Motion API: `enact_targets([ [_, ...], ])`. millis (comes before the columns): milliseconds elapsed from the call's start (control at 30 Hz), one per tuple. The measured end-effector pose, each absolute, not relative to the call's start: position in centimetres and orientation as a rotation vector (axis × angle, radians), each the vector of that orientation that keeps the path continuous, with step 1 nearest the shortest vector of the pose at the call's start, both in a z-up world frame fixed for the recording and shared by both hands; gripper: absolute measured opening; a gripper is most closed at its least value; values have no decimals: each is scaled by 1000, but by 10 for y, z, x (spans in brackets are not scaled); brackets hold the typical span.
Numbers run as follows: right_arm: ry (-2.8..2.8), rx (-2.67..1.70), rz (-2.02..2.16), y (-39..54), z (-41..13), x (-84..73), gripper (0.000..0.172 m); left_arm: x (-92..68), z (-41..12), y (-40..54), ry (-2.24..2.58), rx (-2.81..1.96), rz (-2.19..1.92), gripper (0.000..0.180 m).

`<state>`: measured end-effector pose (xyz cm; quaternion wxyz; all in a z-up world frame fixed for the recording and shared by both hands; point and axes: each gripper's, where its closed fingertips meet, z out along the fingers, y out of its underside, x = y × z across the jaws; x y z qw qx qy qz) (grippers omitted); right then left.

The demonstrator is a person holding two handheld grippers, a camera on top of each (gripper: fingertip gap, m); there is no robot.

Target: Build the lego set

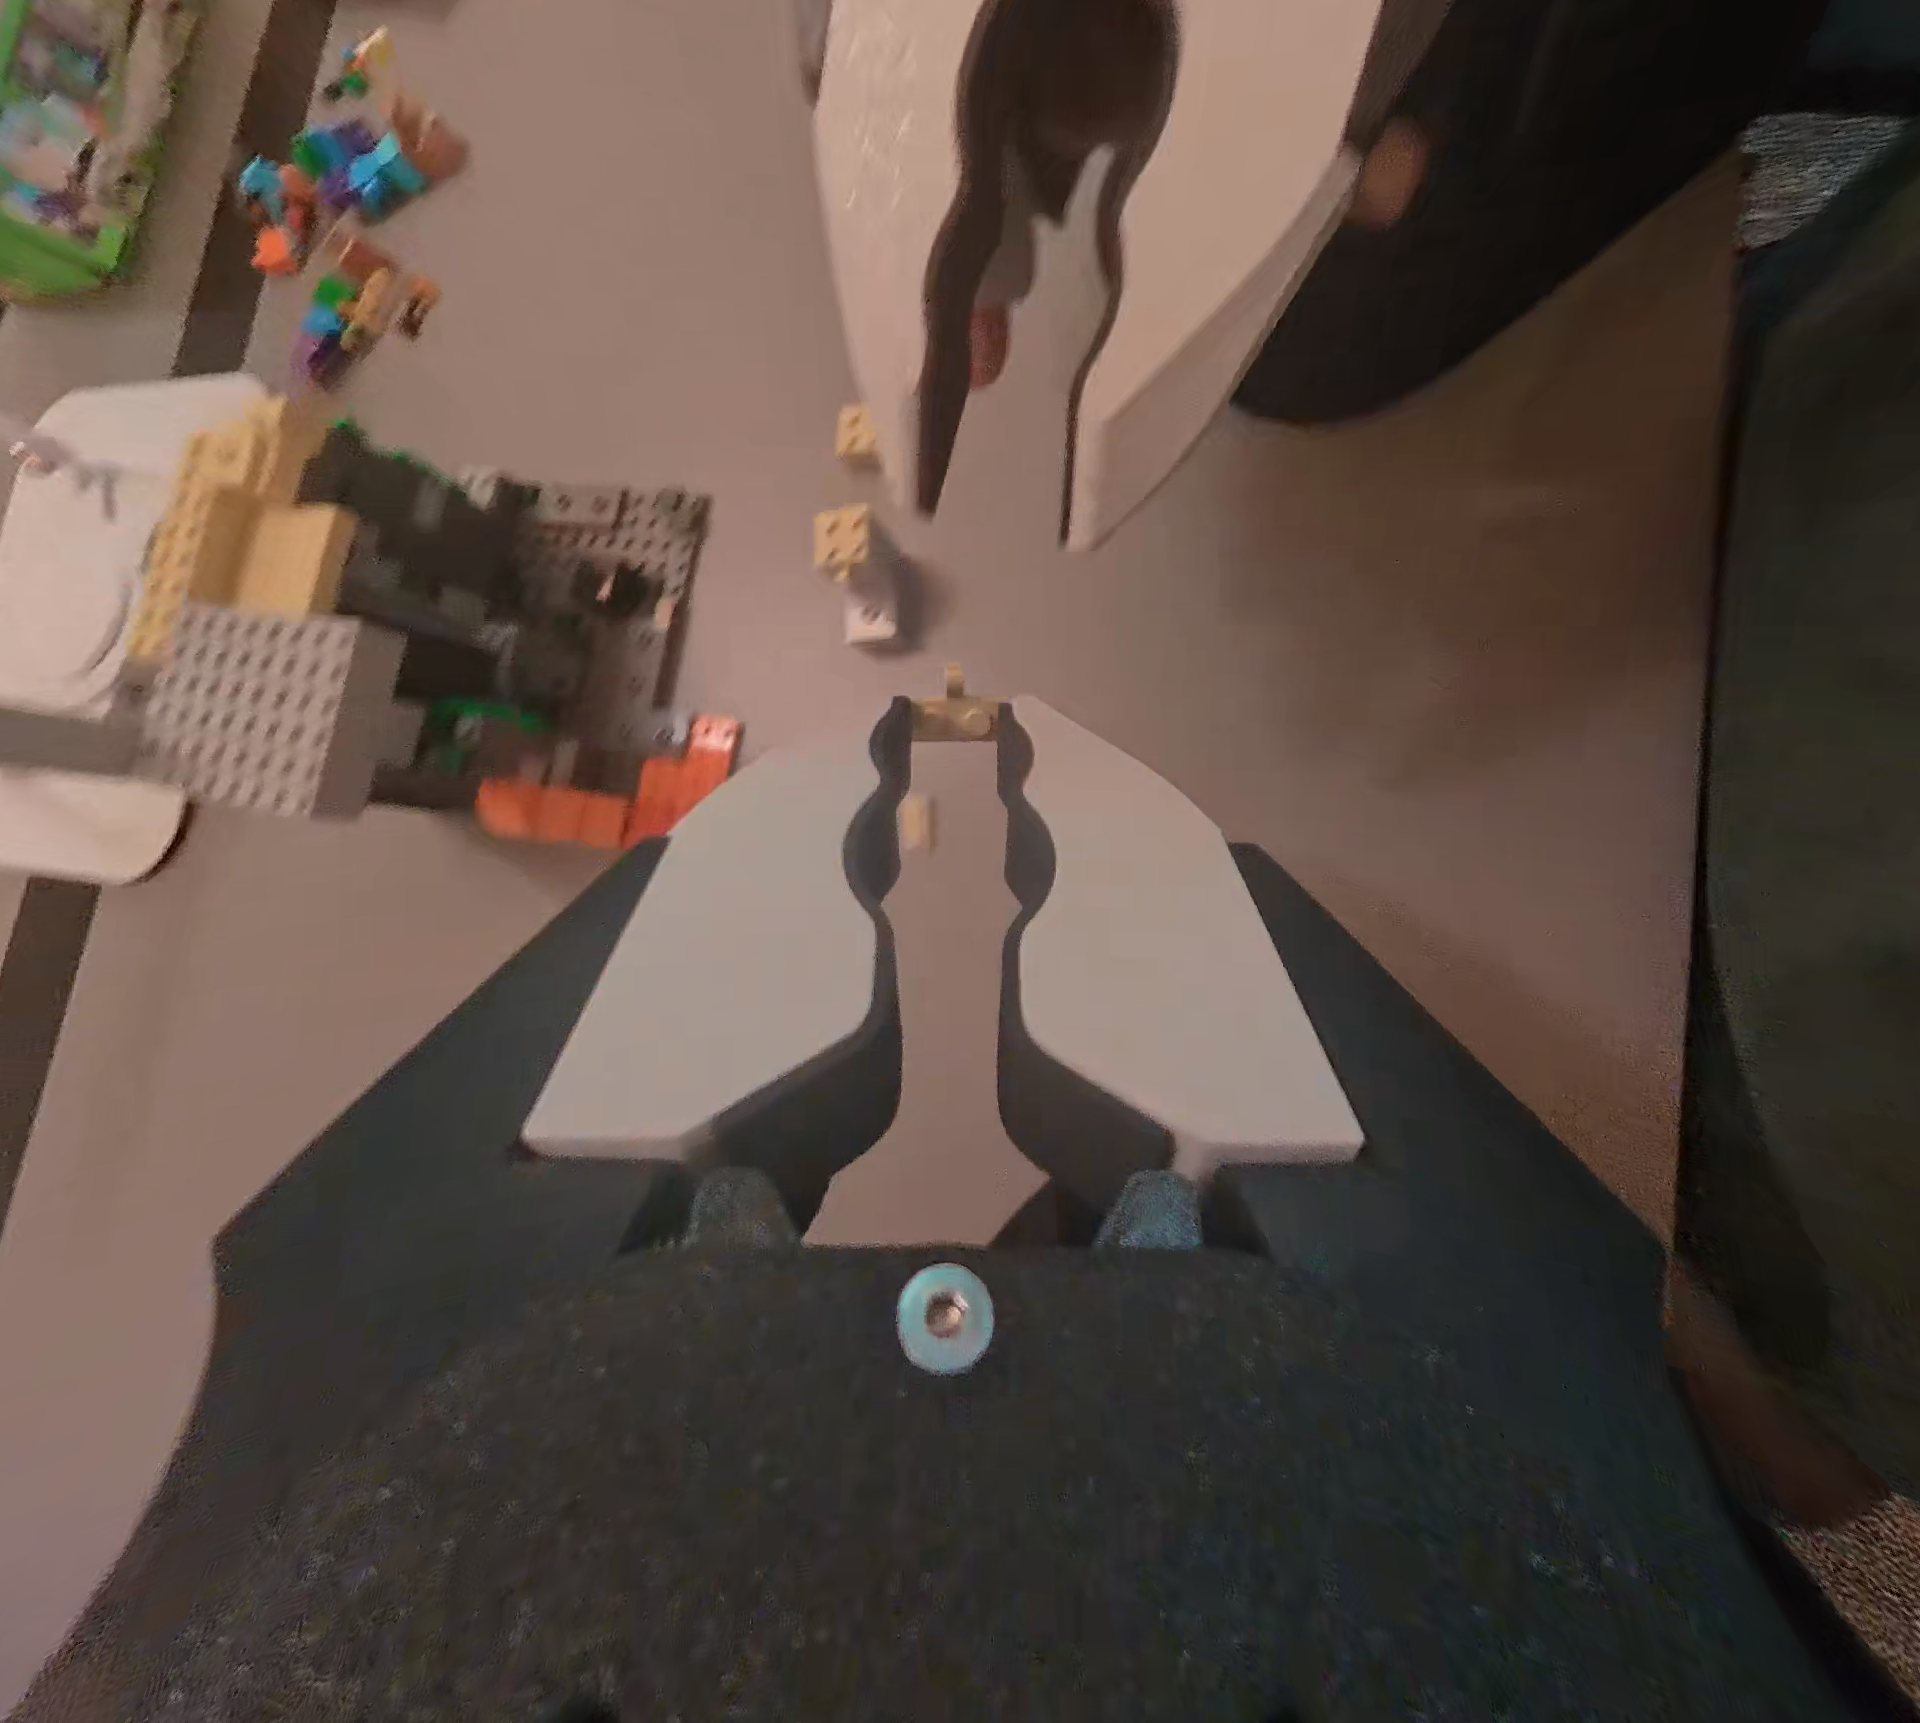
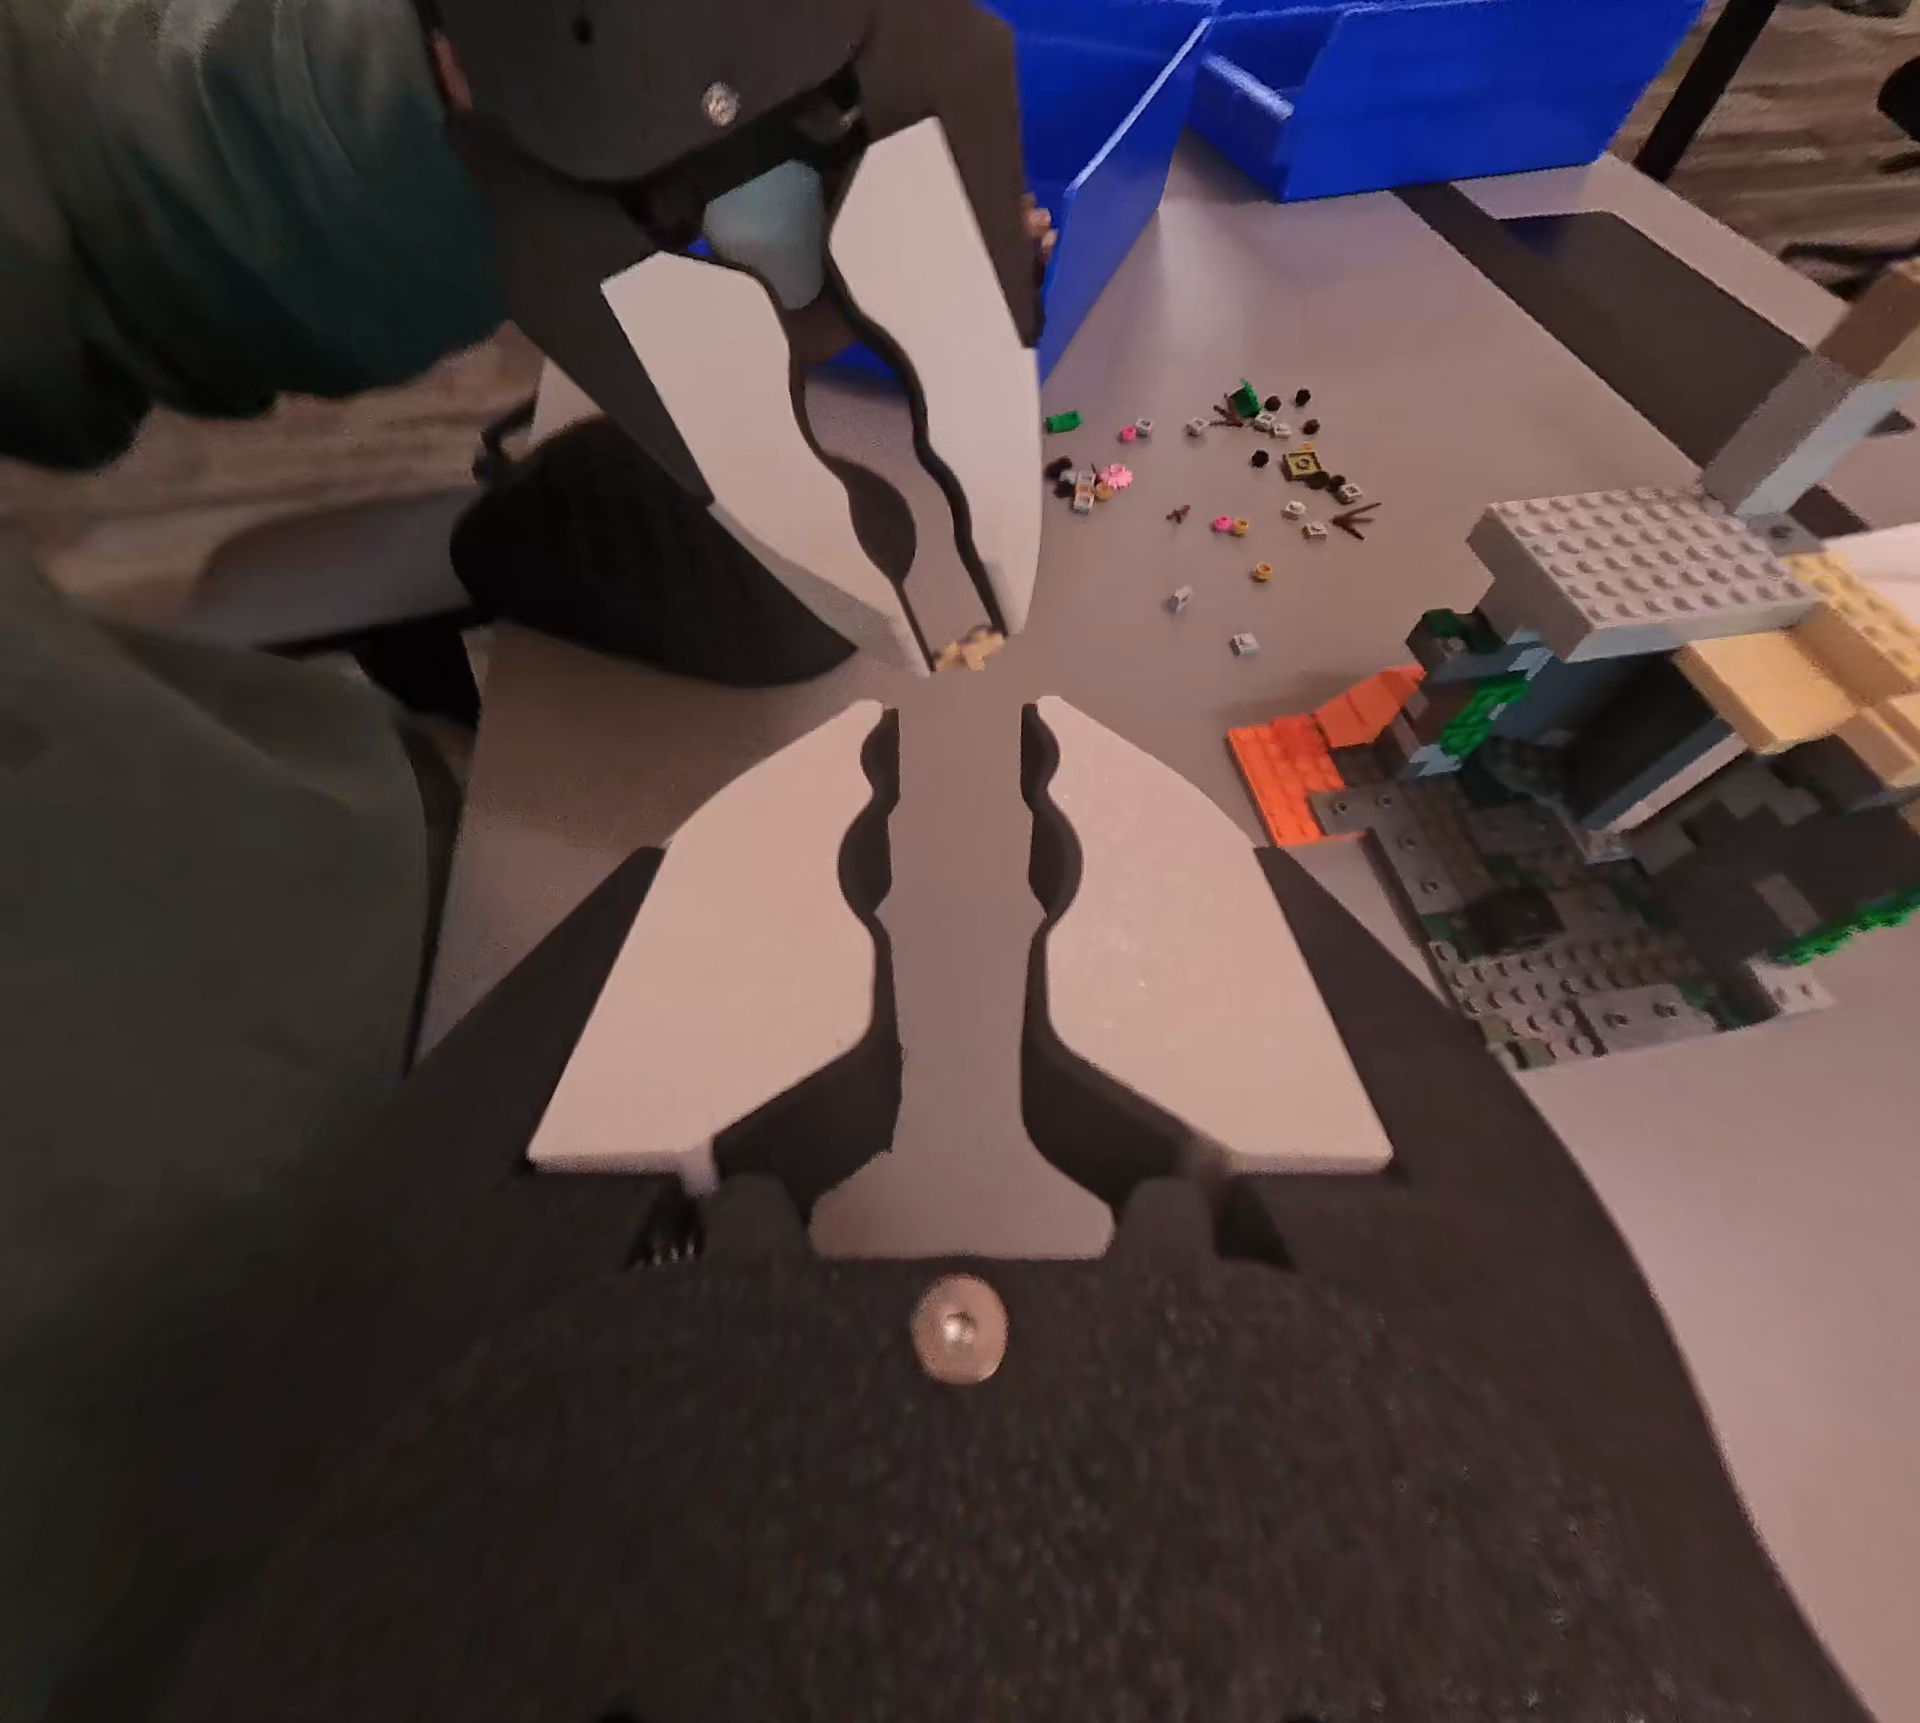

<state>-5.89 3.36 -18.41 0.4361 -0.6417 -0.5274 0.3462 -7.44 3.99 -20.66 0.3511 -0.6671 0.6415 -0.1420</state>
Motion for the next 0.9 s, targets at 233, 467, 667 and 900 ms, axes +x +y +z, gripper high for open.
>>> enact_targets([
  [233,-1534,-1469,623,24,-212,-44,15,-40,-215,22,1773,-1649,-455,15],
  [467,-1546,-1460,596,23,-213,-41,5,-35,-214,21,1809,-1623,-468,15],
  [667,-1531,-1466,625,22,-217,-43,2,-38,-219,20,1809,-1629,-510,15],
  [900,-1499,-1507,649,33,-223,-42,2,-44,-225,34,1761,-1658,-532,19],
])
